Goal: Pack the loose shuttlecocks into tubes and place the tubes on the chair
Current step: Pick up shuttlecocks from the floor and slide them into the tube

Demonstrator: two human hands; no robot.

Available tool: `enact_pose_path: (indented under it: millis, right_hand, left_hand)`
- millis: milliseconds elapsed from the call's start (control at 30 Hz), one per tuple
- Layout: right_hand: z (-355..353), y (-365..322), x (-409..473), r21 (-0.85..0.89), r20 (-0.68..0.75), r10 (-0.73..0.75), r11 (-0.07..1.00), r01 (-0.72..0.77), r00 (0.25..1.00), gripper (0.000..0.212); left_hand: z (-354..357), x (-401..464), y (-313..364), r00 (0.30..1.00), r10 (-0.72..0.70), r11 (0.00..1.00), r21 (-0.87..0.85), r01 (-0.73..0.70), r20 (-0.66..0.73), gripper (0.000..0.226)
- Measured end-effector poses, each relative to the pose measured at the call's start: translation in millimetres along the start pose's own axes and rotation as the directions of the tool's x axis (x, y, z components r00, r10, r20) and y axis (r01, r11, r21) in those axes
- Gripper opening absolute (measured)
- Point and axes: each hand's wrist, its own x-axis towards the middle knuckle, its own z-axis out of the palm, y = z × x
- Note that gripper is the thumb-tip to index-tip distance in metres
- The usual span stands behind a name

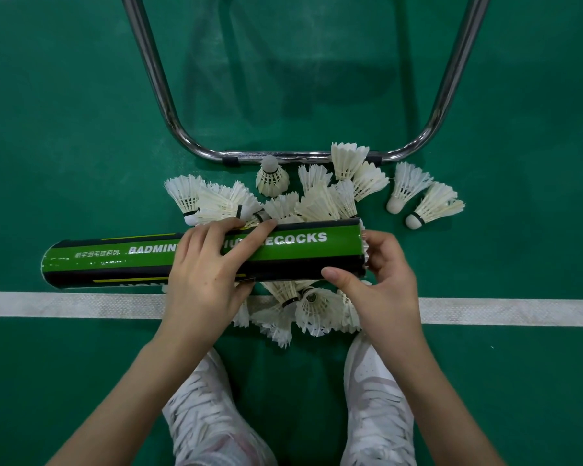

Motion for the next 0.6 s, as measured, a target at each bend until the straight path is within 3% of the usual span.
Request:
enact_pose_path:
  millis: [267, 600]
  right_hand:
    - [-1.7, -3.5, -2.3, 0.063, 0.045, -0.004, 0.998, 0.001, 0.999, 0.045]
    - [-3.4, -2.4, -2.3, 0.021, 0.108, 0.006, 1.000, -0.009, 0.994, 0.047]
  left_hand:
    - [-2.2, 0.9, 2.5, 1.000, 0.001, 1.000, -0.002, -0.001, -0.006, 0.087]
    - [-4.7, 0.4, 2.4, 1.000, 0.007, 1.000, 0.008, -0.007, -0.012, 0.086]
